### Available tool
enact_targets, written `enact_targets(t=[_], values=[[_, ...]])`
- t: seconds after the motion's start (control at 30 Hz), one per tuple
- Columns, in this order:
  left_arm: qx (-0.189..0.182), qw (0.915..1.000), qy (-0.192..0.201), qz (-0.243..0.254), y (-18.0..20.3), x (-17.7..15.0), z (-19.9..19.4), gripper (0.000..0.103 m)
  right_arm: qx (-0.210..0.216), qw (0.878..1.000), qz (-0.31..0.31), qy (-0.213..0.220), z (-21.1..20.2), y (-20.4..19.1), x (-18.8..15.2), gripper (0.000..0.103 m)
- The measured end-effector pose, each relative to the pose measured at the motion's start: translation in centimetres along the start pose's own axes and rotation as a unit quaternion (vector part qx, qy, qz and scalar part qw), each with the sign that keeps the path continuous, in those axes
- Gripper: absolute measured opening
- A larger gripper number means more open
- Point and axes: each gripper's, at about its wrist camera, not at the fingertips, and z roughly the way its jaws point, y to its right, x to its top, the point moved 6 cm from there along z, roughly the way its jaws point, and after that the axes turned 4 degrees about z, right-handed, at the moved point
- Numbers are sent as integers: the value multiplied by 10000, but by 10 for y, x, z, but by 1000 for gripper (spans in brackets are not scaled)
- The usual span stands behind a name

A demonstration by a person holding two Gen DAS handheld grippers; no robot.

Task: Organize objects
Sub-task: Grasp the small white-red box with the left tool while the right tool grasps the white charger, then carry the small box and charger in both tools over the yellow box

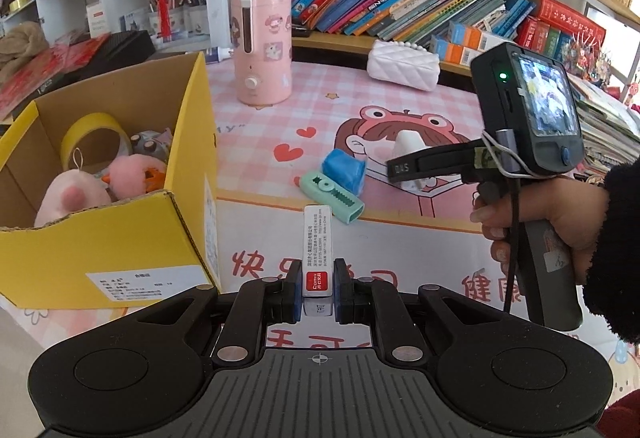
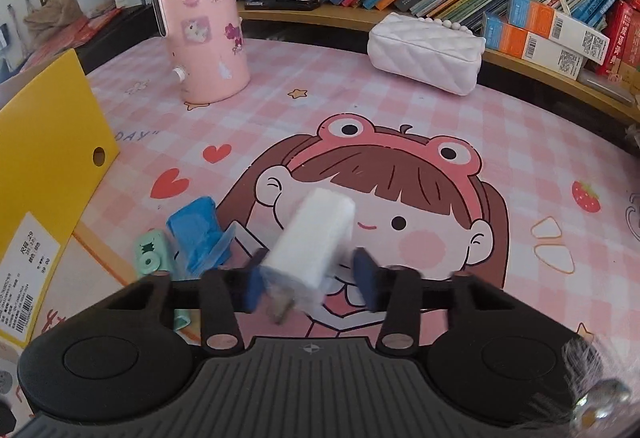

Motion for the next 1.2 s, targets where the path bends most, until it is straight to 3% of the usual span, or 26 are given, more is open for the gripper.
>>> enact_targets(t=[0.07,0.43,0.73,1.2], values=[[-6,10000,17,-3,1,0,0,13,17,10000,70,4,-2,3,0,25],[-165,9997,153,-43,3,2,-3,13,49,9991,397,124,-57,14,-15,25],[-483,9980,396,-63,5,3,-12,13,91,9988,355,323,-118,-2,-33,25],[-875,9944,592,28,-18,-11,-38,13,-188,9978,586,234,-164,-34,-76,25]])
